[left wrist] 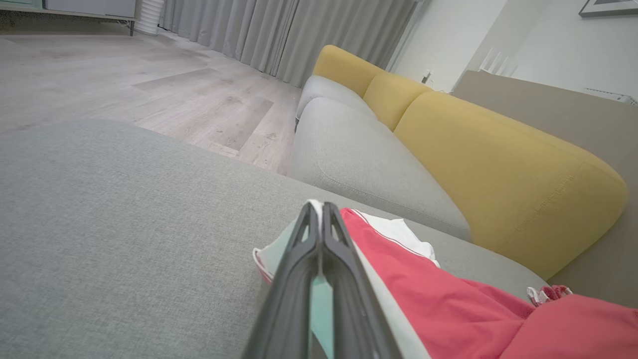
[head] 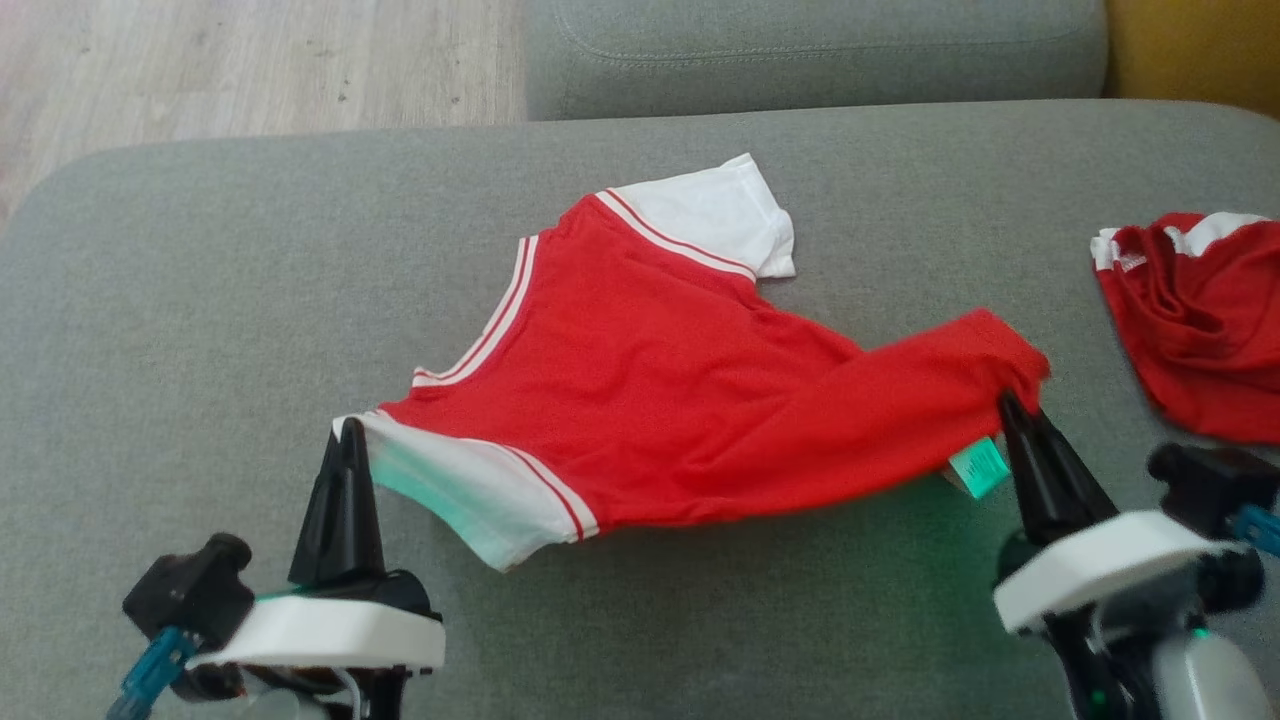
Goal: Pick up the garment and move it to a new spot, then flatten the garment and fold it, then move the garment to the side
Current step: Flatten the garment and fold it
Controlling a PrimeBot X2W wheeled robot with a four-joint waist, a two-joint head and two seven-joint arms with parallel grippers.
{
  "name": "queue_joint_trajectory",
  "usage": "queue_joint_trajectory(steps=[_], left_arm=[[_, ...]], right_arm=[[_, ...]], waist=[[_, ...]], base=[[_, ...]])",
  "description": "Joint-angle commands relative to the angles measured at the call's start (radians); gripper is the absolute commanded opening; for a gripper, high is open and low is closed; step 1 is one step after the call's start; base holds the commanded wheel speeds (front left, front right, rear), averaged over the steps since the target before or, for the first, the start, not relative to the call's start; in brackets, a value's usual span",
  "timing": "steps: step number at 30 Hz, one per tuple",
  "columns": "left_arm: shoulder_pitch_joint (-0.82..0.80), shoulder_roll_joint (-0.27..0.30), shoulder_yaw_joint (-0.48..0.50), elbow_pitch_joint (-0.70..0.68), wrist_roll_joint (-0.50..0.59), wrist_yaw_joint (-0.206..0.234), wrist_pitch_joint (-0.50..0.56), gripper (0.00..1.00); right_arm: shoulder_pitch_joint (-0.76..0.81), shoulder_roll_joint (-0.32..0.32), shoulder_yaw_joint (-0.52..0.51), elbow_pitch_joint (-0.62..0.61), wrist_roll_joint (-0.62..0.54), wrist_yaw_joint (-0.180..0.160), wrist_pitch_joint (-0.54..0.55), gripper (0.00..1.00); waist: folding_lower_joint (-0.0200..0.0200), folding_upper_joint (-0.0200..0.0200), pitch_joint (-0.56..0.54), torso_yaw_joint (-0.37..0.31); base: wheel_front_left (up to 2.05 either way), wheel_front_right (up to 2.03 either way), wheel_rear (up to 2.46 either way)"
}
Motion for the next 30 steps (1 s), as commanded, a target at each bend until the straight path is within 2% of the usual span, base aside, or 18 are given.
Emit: queue_joint_trajectory(steps=[1, 5, 8, 16, 18, 25, 30], left_arm=[[-0.042, 0.022, 0.038, -0.046, 0.009, 0.007, -0.001, 0.00], [-0.029, 0.024, 0.025, -0.064, 0.010, 0.011, 0.009, 0.00], [-0.013, 0.022, 0.018, -0.059, 0.006, 0.013, 0.011, 0.00], [-0.004, -0.004, 0.000, 0.042, -0.016, -0.013, 0.001, 0.00], [-0.007, -0.006, -0.002, 0.052, -0.015, -0.016, -0.001, 0.00], [-0.022, -0.015, -0.004, 0.083, -0.016, -0.028, -0.010, 0.00], [-0.035, -0.020, -0.008, 0.084, -0.013, -0.034, -0.014, 0.00]], right_arm=[[0.006, -0.004, 0.002, -0.063, -0.006, 0.007, 0.020, 0.00], [0.082, -0.004, -0.041, -0.089, 0.000, 0.007, 0.056, 0.00], [0.114, -0.004, -0.058, -0.063, 0.012, 0.007, 0.058, 0.00], [0.053, -0.004, -0.020, 0.165, 0.041, 0.007, -0.004, 0.00], [0.043, -0.004, -0.010, 0.176, 0.044, 0.007, -0.014, 0.00], [-0.024, -0.004, 0.034, 0.110, 0.045, 0.007, -0.046, 0.00], [-0.149, -0.004, 0.053, 0.075, -0.006, 0.007, -0.017, 0.00]], waist=[[0.0001, 0.0000, 0.003, 0.001], [0.0001, 0.0000, 0.014, 0.002], [0.0001, 0.0000, 0.029, -0.002], [0.0001, 0.0000, 0.056, -0.010], [0.0001, 0.0000, 0.056, -0.009], [0.0001, 0.0000, 0.059, -0.009], [0.0001, 0.0000, 0.069, -0.005]], base=[[0.00, 0.00, 0.00], [0.00, 0.00, 0.00], [0.00, 0.00, 0.00], [0.00, 0.00, 0.00], [0.00, 0.00, 0.00], [0.00, 0.00, 0.00], [0.00, 0.00, 0.00]])
